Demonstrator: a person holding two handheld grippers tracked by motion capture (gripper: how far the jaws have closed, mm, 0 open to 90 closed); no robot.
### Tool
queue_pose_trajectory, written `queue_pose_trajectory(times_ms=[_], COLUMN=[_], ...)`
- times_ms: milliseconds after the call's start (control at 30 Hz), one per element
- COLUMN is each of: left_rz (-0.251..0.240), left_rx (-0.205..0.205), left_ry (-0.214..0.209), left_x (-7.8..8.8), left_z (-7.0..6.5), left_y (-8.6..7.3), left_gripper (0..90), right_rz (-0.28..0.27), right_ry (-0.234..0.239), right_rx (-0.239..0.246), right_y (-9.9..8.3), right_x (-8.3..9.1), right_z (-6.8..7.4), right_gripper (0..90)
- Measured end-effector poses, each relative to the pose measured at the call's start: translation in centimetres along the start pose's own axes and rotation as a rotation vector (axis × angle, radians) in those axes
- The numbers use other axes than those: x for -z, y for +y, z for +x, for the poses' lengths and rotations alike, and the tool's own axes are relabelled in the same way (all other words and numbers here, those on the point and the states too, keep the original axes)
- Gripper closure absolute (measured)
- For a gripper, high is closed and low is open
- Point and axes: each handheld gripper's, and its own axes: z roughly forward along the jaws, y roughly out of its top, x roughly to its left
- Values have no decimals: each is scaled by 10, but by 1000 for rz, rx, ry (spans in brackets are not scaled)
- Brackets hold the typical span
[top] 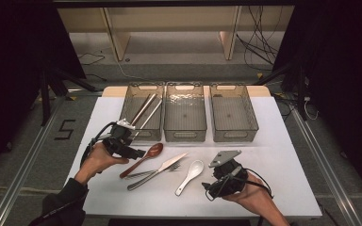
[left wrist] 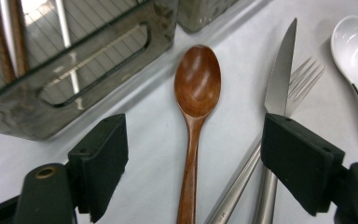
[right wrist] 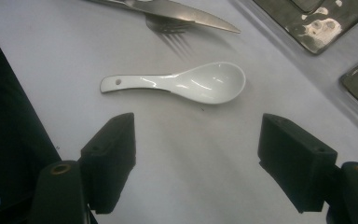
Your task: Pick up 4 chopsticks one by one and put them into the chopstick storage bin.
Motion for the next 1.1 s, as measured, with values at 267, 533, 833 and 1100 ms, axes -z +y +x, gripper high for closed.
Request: queue_pose_trajectory(times_ms=[267, 533, 833, 1100], left_rz=[56, 106, 152, 179], left_rx=[-23, -45, -54, -57], left_ry=[0, -5, 11, 27], left_x=[-11, -21, -29, -36], left_z=[-7, -10, -9, -7], left_y=[-2, -6, -8, -10], left_gripper=[214, 212, 214, 300], right_rz=[1, 4, 9, 13], right_ry=[1, 2, 10, 9], right_rx=[-3, 0, 2, 0], right_y=[-2, -2, -1, -1], right_x=[-1, -1, -2, -3], right_z=[-1, -2, -1, 0], right_gripper=[284, 284, 279, 279])
